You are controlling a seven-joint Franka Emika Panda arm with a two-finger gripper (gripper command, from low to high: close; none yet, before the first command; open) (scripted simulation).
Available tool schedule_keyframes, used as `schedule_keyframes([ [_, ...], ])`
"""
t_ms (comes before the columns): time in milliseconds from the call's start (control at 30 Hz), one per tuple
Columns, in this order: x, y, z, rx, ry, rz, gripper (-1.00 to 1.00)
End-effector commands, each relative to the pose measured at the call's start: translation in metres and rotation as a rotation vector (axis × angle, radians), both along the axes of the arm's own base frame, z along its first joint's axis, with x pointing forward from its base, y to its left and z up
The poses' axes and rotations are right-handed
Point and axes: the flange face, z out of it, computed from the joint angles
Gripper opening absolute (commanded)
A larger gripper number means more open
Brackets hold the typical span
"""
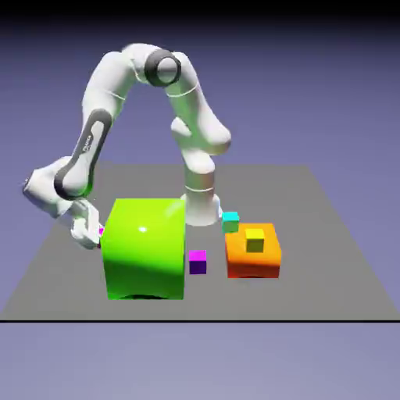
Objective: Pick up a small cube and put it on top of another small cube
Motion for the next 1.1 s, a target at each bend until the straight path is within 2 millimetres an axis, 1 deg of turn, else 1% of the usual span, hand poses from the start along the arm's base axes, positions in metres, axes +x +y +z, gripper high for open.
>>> schedule_keyframes([
  [0, 0.019, 0.002, 0.016, -0.035, -0.023, 0.068, -1.00],
  [100, 0.074, 0.015, 0.068, -0.141, -0.098, 0.260, -1.00],
  [167, 0.109, 0.030, 0.106, -0.223, -0.150, 0.387, -1.00],
  [200, 0.125, 0.054, 0.117, -0.243, -0.169, 0.437, -1.00],
  [233, 0.134, 0.084, 0.118, -0.225, -0.170, 0.456, -1.00],
  [333, 0.150, 0.175, 0.121, -0.174, -0.163, 0.515, -1.00],
  [400, 0.151, 0.236, 0.121, -0.143, -0.151, 0.556, -1.00],
  [500, 0.141, 0.323, 0.122, -0.102, -0.122, 0.617, -1.00],
  [533, 0.133, 0.351, 0.119, -0.081, -0.102, 0.626, -1.00],
  [600, 0.108, 0.403, 0.108, -0.026, -0.041, 0.619, -1.00],
  [700, 0.061, 0.472, 0.093, 0.039, 0.067, 0.607, -1.00],
  [733, 0.056, 0.474, 0.087, 0.066, 0.091, 0.562, -1.00],
  [767, 0.058, 0.467, 0.085, 0.079, 0.093, 0.529, -1.00],
  [833, 0.058, 0.467, 0.085, 0.079, 0.093, 0.529, -1.00],
  [967, 0.032, 0.486, 0.028, 0.079, 0.093, 0.529, -1.00],
  [1000, 0.032, 0.486, 0.027, 0.079, 0.093, 0.529, -1.00],
  [1033, 0.032, 0.486, 0.027, 0.079, 0.093, 0.529, 1.00],
  [1067, 0.032, 0.486, 0.027, 0.079, 0.093, 0.529, 1.00],
])
